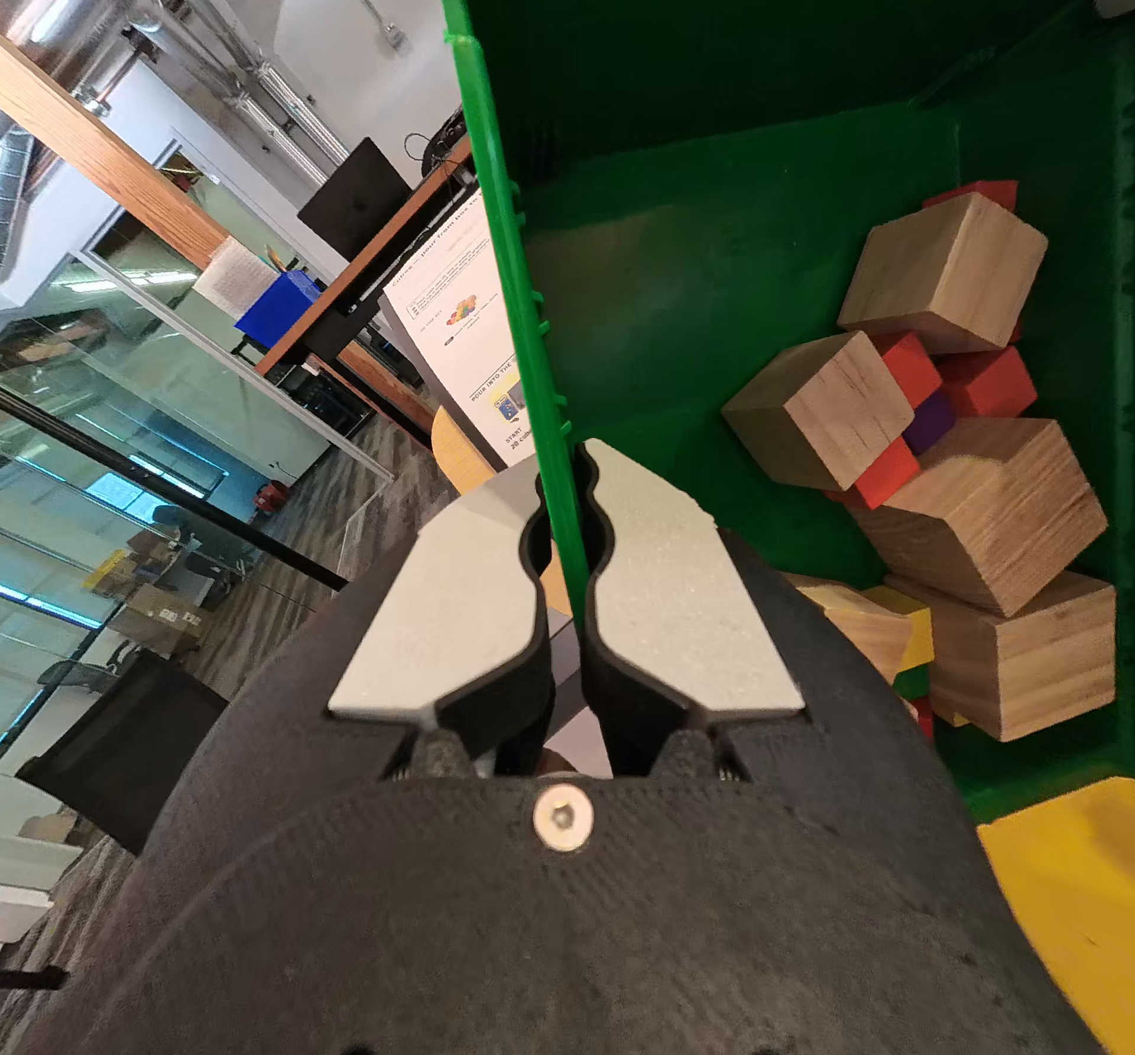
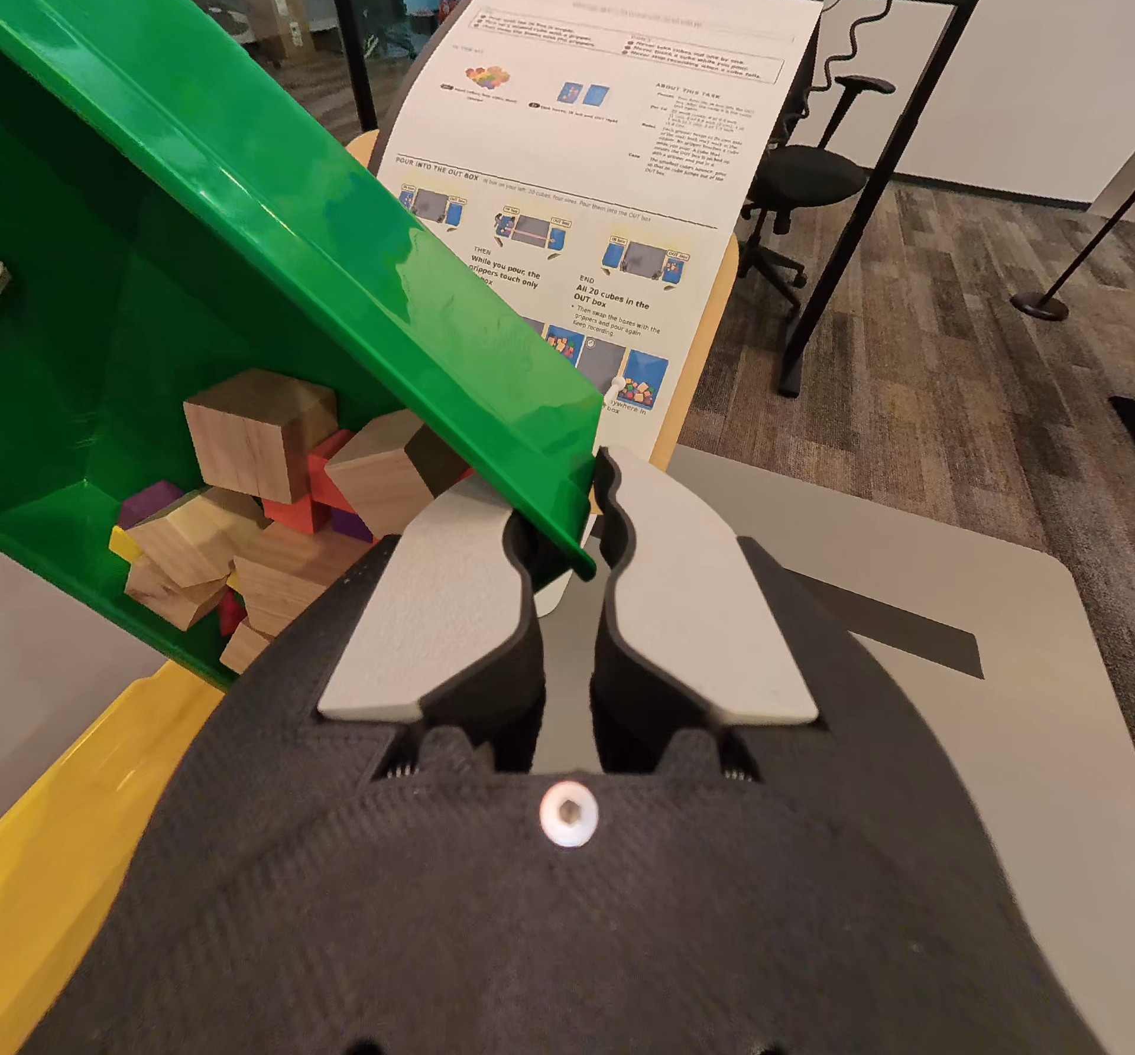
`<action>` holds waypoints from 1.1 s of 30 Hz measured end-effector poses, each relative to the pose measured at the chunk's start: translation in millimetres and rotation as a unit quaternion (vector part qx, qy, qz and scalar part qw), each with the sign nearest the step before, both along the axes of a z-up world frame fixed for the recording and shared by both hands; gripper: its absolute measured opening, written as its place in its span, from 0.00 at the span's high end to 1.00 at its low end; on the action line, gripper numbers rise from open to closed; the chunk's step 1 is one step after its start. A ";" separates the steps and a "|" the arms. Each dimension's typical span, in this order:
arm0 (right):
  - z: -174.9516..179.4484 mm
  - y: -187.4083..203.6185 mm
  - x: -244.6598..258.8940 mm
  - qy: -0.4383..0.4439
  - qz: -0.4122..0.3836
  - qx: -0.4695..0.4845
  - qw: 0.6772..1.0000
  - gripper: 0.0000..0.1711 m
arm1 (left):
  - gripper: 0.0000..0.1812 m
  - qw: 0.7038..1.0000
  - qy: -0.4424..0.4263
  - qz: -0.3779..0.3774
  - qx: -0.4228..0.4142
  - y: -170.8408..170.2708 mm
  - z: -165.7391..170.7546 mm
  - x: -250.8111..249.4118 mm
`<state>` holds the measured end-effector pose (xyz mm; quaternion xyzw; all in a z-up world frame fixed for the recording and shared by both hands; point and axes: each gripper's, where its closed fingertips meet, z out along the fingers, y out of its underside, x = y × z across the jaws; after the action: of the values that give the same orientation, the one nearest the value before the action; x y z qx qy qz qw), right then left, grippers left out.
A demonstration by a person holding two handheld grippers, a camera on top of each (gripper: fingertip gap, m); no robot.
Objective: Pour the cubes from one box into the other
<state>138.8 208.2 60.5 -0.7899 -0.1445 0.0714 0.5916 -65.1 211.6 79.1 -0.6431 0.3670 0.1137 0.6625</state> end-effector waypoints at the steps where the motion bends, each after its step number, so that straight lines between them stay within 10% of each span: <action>1: -1.4 0.5 -0.5 0.001 0.001 0.000 1.000 0.93 | 0.98 1.000 0.003 0.002 0.001 0.3 -0.9 -0.6; 33: -12.6 -14.7 -4.6 0.030 0.034 0.051 0.998 0.93 | 0.98 0.999 0.008 0.009 0.049 -24.3 -5.6 -2.6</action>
<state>134.2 193.6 47.9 -0.7509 -0.1567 0.1073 0.6325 -67.7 187.3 73.4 -0.6119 0.3603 0.1424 0.6895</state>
